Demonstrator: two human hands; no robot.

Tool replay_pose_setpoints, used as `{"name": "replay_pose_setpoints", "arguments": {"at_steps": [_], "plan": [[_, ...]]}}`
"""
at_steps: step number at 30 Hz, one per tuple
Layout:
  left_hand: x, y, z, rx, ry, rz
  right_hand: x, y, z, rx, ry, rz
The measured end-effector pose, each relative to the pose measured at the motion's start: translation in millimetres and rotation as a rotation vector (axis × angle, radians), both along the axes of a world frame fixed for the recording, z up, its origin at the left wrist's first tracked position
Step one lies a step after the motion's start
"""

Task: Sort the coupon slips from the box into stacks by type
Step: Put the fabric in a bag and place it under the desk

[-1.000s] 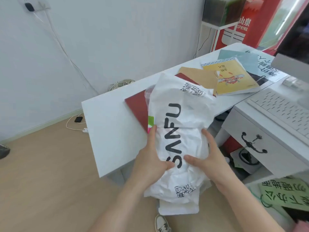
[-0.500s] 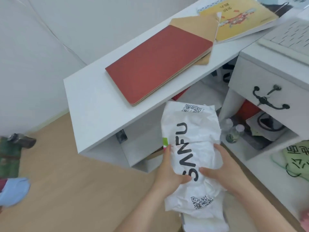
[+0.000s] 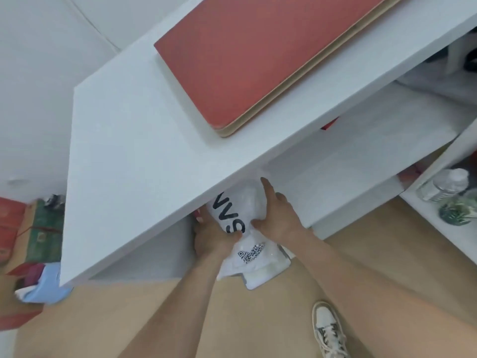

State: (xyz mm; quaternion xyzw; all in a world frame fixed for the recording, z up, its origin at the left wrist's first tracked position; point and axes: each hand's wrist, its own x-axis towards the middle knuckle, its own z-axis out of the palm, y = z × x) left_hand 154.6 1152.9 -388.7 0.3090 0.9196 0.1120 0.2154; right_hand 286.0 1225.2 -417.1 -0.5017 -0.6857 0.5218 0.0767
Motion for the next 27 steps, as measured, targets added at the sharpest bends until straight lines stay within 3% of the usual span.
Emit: {"name": "replay_pose_setpoints", "arguments": {"at_steps": [2, 4, 5, 7, 9, 11, 16, 18, 23, 27], "plan": [[11.9, -10.3, -4.0, -0.020, 0.347, -0.246, 9.8, -17.1, -3.8, 0.137, -0.076, -0.027], [33.8, -21.0, -2.7, 0.084, 0.477, -0.522, 27.6, -35.6, 1.1, 0.278, -0.162, -0.061], [42.6, -26.2, -2.3, 0.079, 0.389, -0.612, 37.4, -44.2, 1.7, 0.279, -0.187, -0.063], [52.8, -38.1, -8.4, -0.130, 0.160, -0.690, 56.4, -58.6, -2.8, 0.118, -0.188, -0.012], [53.2, -43.4, -18.3, -0.343, 0.159, -0.756, 66.0, -66.8, -9.0, -0.149, -0.128, 0.081], [50.0, -38.7, -26.3, -0.421, 0.193, -0.763, 62.4, -69.7, -13.3, -0.267, -0.071, 0.101], [22.3, -3.9, -25.1, -0.415, 0.175, -0.612, 26.2, -60.3, -14.0, -0.115, 0.103, -0.144], [12.2, 12.0, -19.8, -0.419, 0.143, -0.515, 19.7, -53.5, -11.3, -0.140, 0.199, -0.250], [12.0, 30.5, -6.8, -0.441, 0.123, -0.364, 48.6, -53.3, 12.6, -0.211, 0.176, -0.178], [33.3, 26.1, 17.4, -0.364, 0.059, -0.317, 89.5, -55.4, 55.0, -0.134, 0.157, -0.179]]}}
